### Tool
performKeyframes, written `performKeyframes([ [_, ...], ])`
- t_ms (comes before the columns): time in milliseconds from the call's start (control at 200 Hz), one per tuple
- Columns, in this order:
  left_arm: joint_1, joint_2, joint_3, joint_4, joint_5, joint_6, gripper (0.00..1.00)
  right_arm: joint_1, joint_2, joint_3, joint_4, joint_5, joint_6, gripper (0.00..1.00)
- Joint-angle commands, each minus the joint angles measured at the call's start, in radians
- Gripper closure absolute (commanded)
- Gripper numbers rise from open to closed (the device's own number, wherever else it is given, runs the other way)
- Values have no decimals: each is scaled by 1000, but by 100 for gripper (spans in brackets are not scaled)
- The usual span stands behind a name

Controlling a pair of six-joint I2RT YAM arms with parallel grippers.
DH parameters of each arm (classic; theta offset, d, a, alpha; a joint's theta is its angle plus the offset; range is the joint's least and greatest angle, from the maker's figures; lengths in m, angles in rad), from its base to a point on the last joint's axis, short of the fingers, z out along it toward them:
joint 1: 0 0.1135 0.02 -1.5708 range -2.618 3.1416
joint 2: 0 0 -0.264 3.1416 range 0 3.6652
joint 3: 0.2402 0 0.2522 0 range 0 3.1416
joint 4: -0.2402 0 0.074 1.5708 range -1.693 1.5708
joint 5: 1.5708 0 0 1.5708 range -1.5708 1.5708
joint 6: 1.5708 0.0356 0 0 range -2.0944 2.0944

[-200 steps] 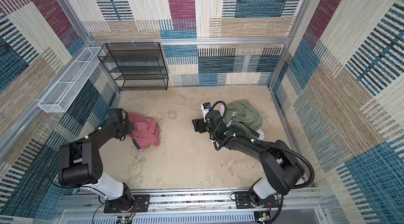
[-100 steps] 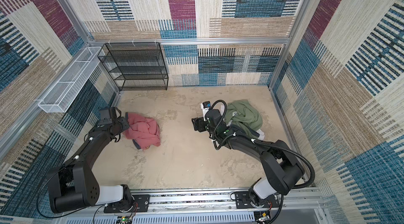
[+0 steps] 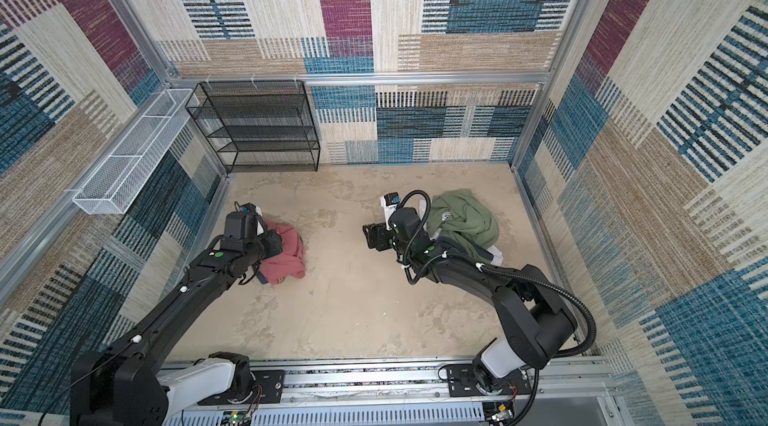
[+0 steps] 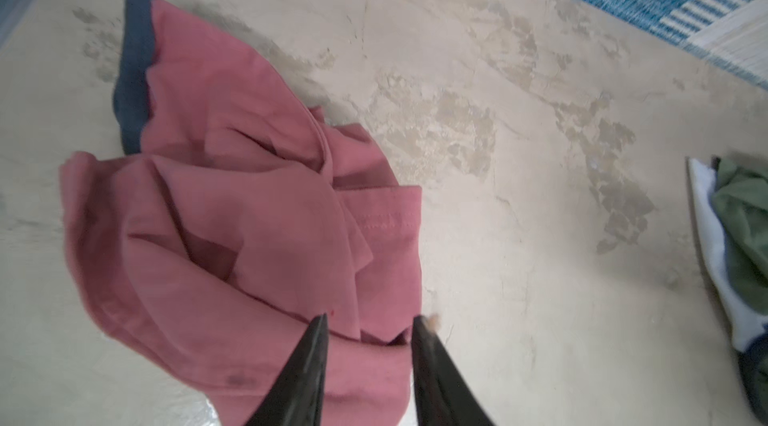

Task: Pick out a specific cloth from the pile

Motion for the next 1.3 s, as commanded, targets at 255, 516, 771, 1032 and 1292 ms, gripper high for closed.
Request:
performKeyframes([
  [255,5,177,20,2,-10,-4,65,-1,-13,-19,15,26,-7,19],
  [516,73,293,79,-2,14,15,67,-1,-39,-29,3,39,-14,19],
  [771,208,335,67,34,61,29,67,0,-32,-9,-9,58,-38,18],
  [1032,293,365,92,58,80,31,68,-1,6,24,-9,46,-44,18],
  [1292,297,326,85,85,97,5,69,-1,21,22,-5,34,-31,18],
])
